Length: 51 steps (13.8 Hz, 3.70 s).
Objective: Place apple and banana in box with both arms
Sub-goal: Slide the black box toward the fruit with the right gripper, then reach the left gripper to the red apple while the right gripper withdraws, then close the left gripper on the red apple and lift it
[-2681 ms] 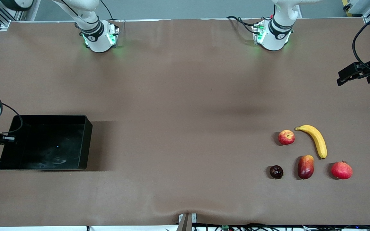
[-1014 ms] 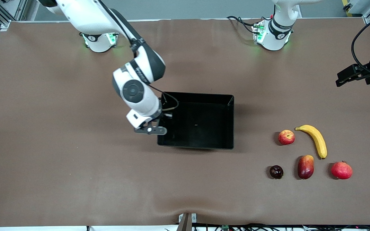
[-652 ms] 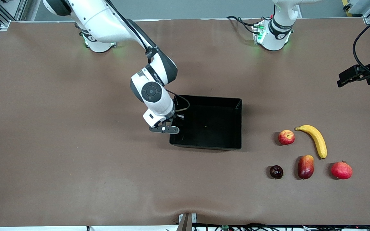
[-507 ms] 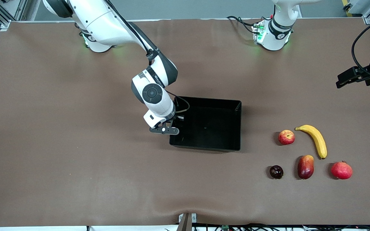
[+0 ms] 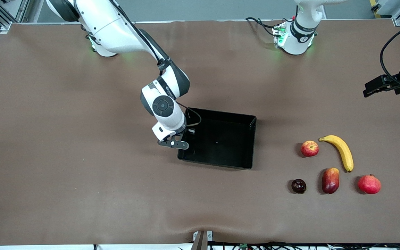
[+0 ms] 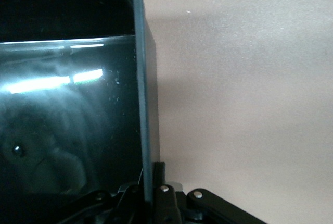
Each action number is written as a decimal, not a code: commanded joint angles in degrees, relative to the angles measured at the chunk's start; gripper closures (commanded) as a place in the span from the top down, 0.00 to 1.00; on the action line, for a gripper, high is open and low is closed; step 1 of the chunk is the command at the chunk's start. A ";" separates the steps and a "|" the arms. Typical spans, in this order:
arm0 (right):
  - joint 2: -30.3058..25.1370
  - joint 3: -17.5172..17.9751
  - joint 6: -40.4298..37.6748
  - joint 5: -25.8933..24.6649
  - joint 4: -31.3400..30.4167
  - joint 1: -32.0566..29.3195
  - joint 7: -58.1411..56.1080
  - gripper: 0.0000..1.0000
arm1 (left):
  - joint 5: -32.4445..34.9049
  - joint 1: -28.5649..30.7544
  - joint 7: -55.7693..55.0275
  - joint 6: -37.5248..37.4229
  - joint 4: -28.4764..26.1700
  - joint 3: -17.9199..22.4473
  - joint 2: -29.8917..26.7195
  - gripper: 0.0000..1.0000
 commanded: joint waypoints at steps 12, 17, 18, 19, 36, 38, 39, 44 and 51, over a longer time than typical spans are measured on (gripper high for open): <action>-11.44 0.01 -9.15 -0.42 1.08 -4.20 0.61 1.00 | -0.17 -1.20 3.96 22.87 -8.85 -0.77 17.35 1.00; -19.71 0.09 -17.41 -0.33 0.64 -14.03 -10.70 1.00 | -0.70 -1.12 2.47 37.46 -18.00 -0.77 18.05 1.00; -20.94 0.09 -18.99 -0.33 0.64 -15.62 -13.16 1.00 | -0.79 -1.12 2.38 40.54 -18.97 -0.77 18.92 1.00; -22.25 0.09 -21.01 -0.33 0.64 -17.46 -15.89 1.00 | -0.79 -1.20 1.07 42.66 -19.33 -0.86 20.23 1.00; -43.88 -4.83 -46.77 -4.19 0.81 -34.71 -45.54 1.00 | 0.09 -2.70 -0.52 50.67 -20.39 -0.77 28.51 1.00; -44.50 -4.83 -49.14 -4.20 0.99 -35.23 -45.09 1.00 | 0.09 -2.70 -0.52 50.68 -20.39 -0.77 29.12 1.00; -44.59 -4.92 -49.76 -4.20 0.99 -35.15 -44.75 1.00 | 0.09 -2.70 -0.52 50.68 -20.39 -0.77 29.21 1.00; -44.42 -4.92 -50.64 -4.11 1.69 -35.06 -41.66 1.00 | 0.09 -2.61 -0.52 50.06 -20.21 -0.77 28.60 0.46; -44.06 -5.00 -51.44 -4.38 2.22 -35.06 -42.37 1.00 | 0.09 -4.36 -2.01 42.62 -16.97 -1.30 22.11 0.20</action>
